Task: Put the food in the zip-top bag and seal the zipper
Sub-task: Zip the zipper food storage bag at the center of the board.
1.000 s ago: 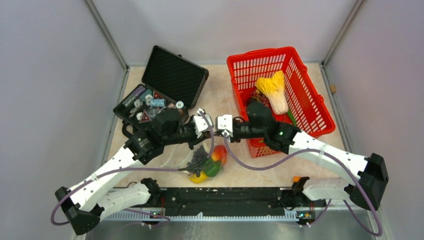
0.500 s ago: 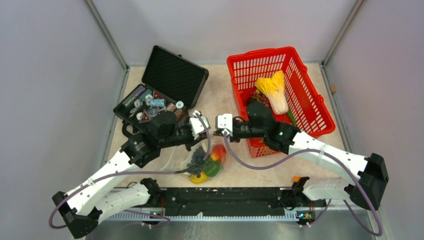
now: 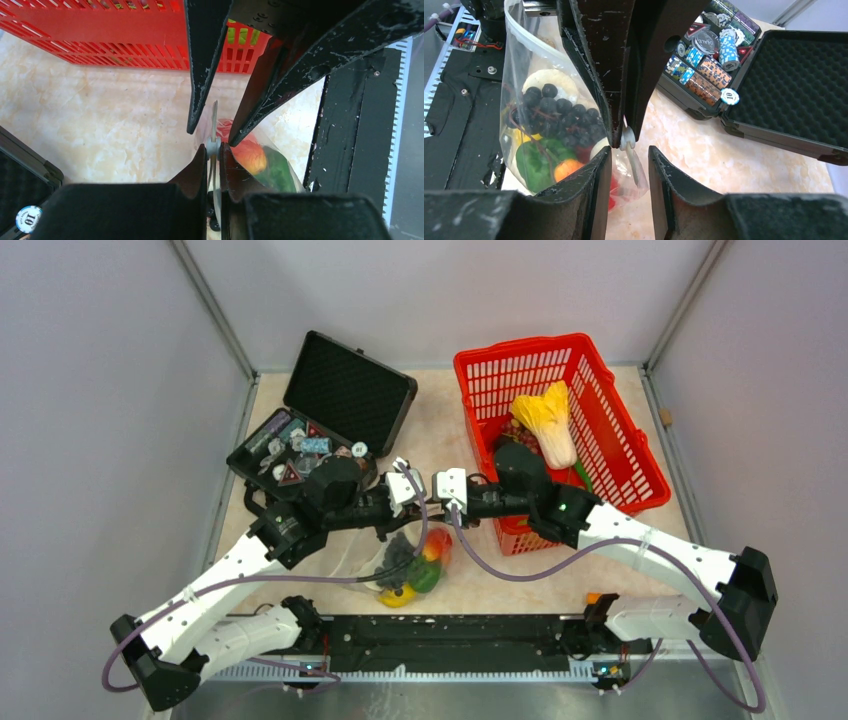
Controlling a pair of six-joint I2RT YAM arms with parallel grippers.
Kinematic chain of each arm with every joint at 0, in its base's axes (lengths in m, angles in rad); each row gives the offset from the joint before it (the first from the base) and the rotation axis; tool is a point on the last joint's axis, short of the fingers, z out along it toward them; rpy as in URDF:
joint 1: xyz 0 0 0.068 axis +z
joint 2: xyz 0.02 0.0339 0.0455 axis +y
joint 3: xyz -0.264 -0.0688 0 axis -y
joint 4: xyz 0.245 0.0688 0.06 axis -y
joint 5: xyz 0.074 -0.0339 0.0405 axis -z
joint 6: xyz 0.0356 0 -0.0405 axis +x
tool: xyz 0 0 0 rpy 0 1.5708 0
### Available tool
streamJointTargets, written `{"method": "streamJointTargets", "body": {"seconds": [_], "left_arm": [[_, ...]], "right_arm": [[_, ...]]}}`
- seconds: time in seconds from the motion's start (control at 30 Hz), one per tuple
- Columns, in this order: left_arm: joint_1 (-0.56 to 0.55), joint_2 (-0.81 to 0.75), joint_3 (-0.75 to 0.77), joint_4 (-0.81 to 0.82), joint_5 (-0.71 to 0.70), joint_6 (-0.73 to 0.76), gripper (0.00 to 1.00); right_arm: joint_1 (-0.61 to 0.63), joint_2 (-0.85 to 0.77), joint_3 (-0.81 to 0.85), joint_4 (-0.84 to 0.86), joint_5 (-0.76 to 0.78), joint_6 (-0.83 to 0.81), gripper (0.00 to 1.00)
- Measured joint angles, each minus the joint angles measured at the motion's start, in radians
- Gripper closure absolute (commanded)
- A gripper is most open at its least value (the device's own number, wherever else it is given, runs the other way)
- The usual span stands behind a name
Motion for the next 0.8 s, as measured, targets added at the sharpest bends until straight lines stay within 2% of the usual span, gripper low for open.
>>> {"method": "streamJointTargets", "body": {"seconds": [0.13, 0.23, 0.4, 0.53, 0.8], "left_arm": [[0.000, 0.003, 0.006, 0.010, 0.003, 0.000, 1.00], [0.000, 0.003, 0.006, 0.013, 0.004, 0.000, 1.00], [0.000, 0.003, 0.006, 0.013, 0.005, 0.000, 1.00], [0.000, 0.003, 0.006, 0.013, 0.005, 0.000, 1.00], [0.000, 0.003, 0.006, 0.016, -0.003, 0.000, 1.00]], "right_arm": [[0.000, 0.000, 0.000, -0.007, -0.001, -0.006, 0.72], [0.000, 0.000, 0.000, -0.022, 0.000, -0.014, 0.79], [0.000, 0.001, 0.000, -0.026, 0.005, -0.023, 0.85], [0.000, 0.003, 0.000, -0.022, 0.012, -0.029, 1.00], [0.000, 0.004, 0.000, -0.010, 0.051, -0.021, 1.00]]}}
